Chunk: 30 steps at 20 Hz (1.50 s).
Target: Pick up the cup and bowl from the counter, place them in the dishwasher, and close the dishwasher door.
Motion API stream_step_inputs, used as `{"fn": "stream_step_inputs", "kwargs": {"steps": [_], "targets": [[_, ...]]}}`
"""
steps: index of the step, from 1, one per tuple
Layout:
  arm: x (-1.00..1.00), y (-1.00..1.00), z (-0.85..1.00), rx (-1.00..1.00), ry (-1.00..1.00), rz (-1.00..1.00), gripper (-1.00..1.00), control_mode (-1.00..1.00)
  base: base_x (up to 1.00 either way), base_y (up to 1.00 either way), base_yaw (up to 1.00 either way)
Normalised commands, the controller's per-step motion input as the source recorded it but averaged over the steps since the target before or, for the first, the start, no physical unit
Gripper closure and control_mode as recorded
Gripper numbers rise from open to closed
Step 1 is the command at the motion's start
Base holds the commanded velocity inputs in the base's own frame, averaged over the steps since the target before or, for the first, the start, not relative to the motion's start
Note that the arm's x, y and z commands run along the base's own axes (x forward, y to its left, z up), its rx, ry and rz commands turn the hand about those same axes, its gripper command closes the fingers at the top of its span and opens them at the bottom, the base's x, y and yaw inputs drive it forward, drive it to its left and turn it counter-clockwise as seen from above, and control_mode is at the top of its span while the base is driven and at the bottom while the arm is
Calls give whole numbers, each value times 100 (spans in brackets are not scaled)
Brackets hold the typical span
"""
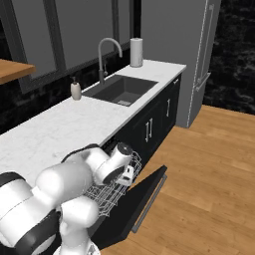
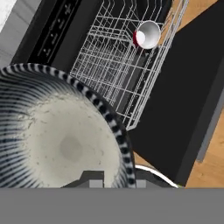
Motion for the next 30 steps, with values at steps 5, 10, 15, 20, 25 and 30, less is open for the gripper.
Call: {"fn": "stream_step_inputs", "kwargs": {"steps": [5,10,15,20,25,30], "targets": [[34,-4,-48,2,-6,7,100,-100,0,0,0],[42,0,-41,5,-5,10,100,-100,0,0,0],[50,4,-39,10,0,13,100,-100,0,0,0],[63,12,-40,6,0,9,100,-100,0,0,0],[56,16,-44,1,0,10,100,-100,0,0,0],[44,3,-40,0,0,9,100,-100,0,0,0]]}}
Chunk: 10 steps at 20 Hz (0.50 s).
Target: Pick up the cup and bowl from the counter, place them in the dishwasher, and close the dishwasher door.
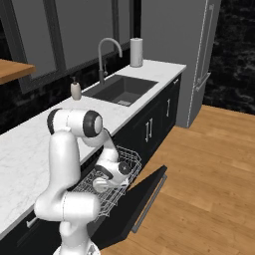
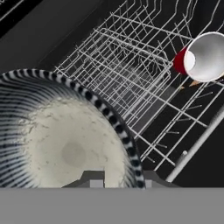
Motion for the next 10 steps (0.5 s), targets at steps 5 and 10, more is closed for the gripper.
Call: {"fn": "stream_step_inputs", "kwargs": {"steps": [5,10], "targets": [[28,1,-11,0,3,2,100,-100,0,0,0],[17,0,-2,0,0,0,100,-100,0,0,0]]}}
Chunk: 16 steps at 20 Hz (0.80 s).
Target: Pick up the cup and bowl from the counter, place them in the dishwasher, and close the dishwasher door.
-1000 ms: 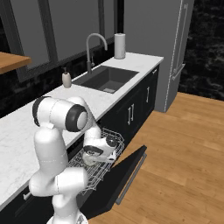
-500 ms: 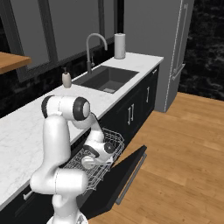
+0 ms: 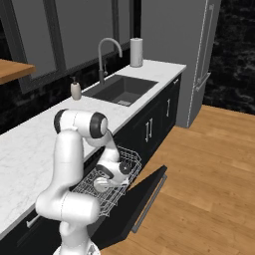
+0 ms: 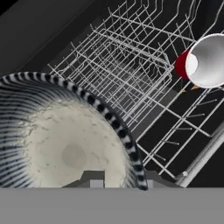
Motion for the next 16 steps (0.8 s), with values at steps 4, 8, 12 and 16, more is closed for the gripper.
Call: {"fn": "stream_step_inputs", "kwargs": {"steps": [4,8,12,16], "targets": [[18,21,1,-1,0,0,100,-100,0,0,0],[32,29,-16,-2,0,0,100,-100,0,0,0],[30,15,-42,0,0,0,100,-100,0,0,0],[9,0,-54,0,0,0,100,-100,0,0,0]]}}
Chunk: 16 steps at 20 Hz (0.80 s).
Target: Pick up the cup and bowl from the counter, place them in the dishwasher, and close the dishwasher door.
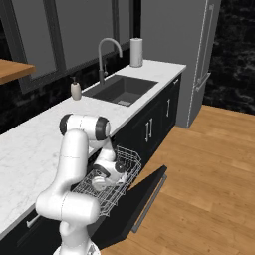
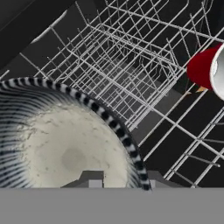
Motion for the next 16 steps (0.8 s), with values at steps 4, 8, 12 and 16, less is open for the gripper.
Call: {"fn": "stream_step_inputs", "kwargs": {"steps": [4,8,12,16], "targets": [[0,-2,-61,0,0,1,100,-100,0,0,0],[0,-12,-58,0,3,3,100,-100,0,0,0],[-2,-44,-52,0,5,3,-100,-100,0,0,0],[-4,-32,-4,2,-3,3,-100,-100,0,0,0]]}}
